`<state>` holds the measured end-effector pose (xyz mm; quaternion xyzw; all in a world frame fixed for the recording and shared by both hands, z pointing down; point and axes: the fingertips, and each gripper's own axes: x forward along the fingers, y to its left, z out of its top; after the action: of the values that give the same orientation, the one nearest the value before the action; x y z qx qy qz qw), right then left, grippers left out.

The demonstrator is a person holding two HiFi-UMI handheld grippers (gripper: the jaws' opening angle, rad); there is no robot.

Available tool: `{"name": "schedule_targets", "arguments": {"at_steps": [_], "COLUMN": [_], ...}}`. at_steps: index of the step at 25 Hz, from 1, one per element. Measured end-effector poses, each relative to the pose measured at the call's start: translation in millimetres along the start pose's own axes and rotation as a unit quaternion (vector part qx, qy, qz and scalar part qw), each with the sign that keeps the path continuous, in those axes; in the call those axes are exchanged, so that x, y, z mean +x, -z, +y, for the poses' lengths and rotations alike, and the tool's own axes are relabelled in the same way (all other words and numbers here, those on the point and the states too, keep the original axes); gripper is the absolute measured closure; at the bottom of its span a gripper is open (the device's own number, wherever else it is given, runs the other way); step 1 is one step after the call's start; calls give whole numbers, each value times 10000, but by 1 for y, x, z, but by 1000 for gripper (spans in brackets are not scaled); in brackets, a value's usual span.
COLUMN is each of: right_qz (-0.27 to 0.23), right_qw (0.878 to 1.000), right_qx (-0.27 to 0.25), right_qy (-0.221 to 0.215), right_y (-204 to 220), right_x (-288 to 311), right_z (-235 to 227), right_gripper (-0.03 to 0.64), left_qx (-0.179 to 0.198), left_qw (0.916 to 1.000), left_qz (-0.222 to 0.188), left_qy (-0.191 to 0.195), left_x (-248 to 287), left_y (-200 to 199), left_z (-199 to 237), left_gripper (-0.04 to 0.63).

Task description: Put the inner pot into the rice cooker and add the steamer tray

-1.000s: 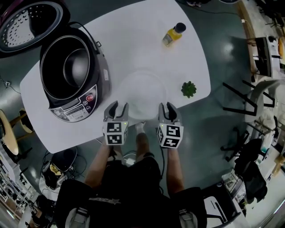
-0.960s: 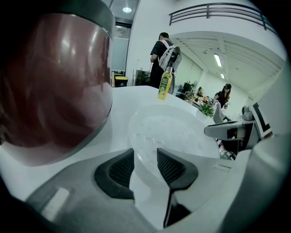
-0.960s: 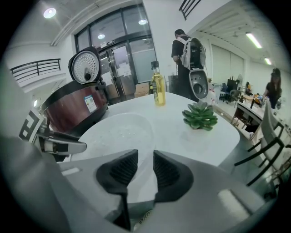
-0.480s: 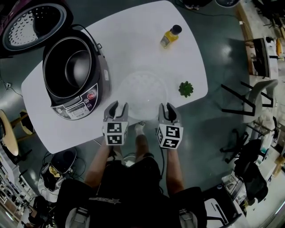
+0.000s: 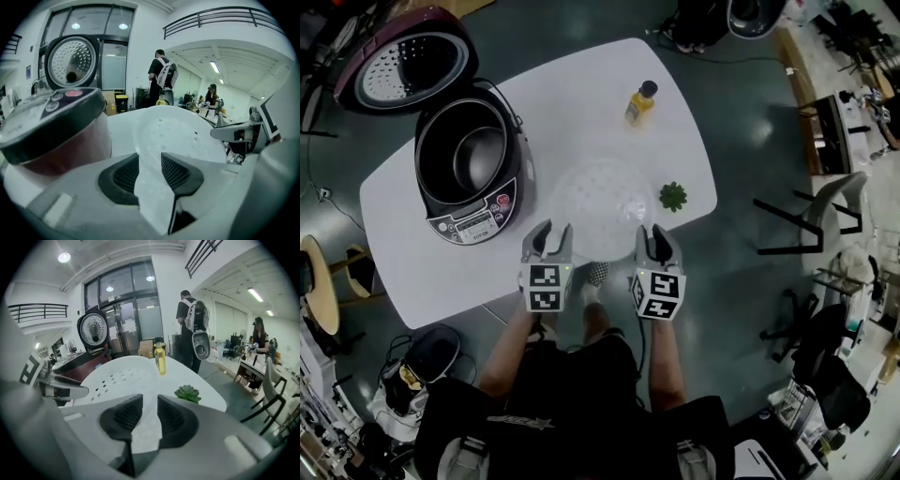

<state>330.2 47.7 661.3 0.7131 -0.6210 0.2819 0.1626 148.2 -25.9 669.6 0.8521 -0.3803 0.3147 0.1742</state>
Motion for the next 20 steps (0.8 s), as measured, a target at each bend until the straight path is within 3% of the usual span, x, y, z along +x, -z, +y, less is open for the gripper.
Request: {"name": "schedule_targets", "arguments": {"at_steps": [10, 20], "right_qz": [-769, -1410], "right_qw": [9967, 9881], "right_qx": [-262, -510], "right_qy": [-2, -339], "right_y": [-68, -128], "right_x": [-51, -78], "right_z": [-2, 23], "right_gripper": [515, 520], "left_qx": [167, 103], "left_qw": [9971, 9895], "left_qz": [-704, -1263], "left_qy": [-235, -700], "left_x": [-51, -101], "left_y": [-62, -105], "left_z": [-16, -2], "left_gripper": [438, 440]}}
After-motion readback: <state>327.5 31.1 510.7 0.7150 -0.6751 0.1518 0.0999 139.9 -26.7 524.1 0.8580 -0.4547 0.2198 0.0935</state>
